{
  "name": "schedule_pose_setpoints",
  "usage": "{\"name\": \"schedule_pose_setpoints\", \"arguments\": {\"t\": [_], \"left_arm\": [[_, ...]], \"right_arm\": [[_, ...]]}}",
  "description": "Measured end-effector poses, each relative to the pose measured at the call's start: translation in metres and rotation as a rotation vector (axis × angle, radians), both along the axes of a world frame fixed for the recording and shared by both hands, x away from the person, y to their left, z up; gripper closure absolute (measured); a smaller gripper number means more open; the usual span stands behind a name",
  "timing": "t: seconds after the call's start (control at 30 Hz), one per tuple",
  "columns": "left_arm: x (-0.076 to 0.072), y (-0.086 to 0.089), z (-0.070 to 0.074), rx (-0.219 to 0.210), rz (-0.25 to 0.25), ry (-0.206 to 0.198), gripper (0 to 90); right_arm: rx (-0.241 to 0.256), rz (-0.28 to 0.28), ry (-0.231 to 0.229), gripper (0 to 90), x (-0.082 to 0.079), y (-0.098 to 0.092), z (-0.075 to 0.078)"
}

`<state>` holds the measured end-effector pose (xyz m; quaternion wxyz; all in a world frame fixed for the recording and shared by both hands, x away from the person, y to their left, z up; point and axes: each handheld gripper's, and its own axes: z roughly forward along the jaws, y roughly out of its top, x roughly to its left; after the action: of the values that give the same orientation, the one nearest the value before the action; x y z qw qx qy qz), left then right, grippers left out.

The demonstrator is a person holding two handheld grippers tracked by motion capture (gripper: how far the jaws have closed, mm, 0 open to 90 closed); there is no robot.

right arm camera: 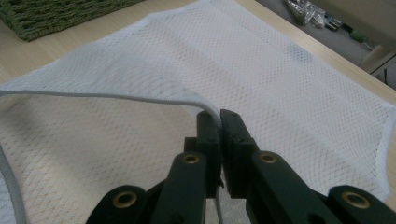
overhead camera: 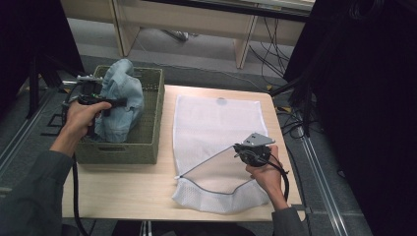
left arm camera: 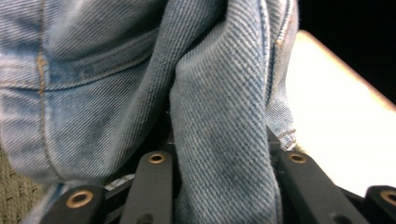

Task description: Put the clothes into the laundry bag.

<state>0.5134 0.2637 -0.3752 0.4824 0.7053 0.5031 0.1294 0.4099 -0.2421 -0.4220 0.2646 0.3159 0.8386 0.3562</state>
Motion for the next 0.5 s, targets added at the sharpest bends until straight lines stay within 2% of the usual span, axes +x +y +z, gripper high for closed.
{"name": "schedule_pose_setpoints", "arguments": {"t": [0.03,0.13,0.17,0.2,0.23,0.27,0.3,0.33,0.37,0.43,0.5], "left_arm": [[0.000,0.000,0.000,0.000,0.000,0.000,67.6],[-0.014,0.002,0.012,-0.062,-0.021,-0.022,67.7],[-0.014,0.002,0.012,-0.062,-0.021,-0.022,67.8],[-0.017,0.002,0.015,-0.079,-0.034,-0.027,67.9],[-0.021,0.002,0.017,-0.100,-0.044,-0.035,67.9],[-0.024,0.002,0.021,-0.121,-0.046,-0.037,68.0],[-0.027,0.002,0.024,-0.138,-0.052,-0.038,68.1],[-0.032,0.001,0.031,-0.176,-0.071,-0.052,68.1],[-0.035,0.000,0.035,-0.178,-0.084,-0.054,68.0],[-0.037,-0.001,0.038,-0.182,-0.097,-0.060,67.9],[-0.044,-0.004,0.050,-0.191,-0.114,-0.082,67.9]], "right_arm": [[0.002,0.000,0.003,87.9,0.000,0.000,0.000],[-0.012,0.000,-0.006,88.8,0.000,-0.001,0.002],[-0.016,0.001,-0.011,89.0,-0.001,-0.001,0.002],[0.003,-0.006,0.011,89.1,-0.001,0.000,0.002],[0.003,-0.006,0.011,89.1,-0.001,0.000,0.002],[-0.014,0.007,-0.035,89.3,0.001,-0.001,0.003],[0.001,0.000,-0.002,89.3,-0.001,0.000,0.004],[0.018,-0.031,-0.014,89.4,-0.003,0.000,0.004],[0.015,-0.014,-0.003,89.4,-0.002,0.000,0.005],[0.006,0.004,-0.012,89.4,-0.001,-0.001,0.007],[0.013,-0.009,-0.034,89.4,-0.001,-0.001,0.009]]}}
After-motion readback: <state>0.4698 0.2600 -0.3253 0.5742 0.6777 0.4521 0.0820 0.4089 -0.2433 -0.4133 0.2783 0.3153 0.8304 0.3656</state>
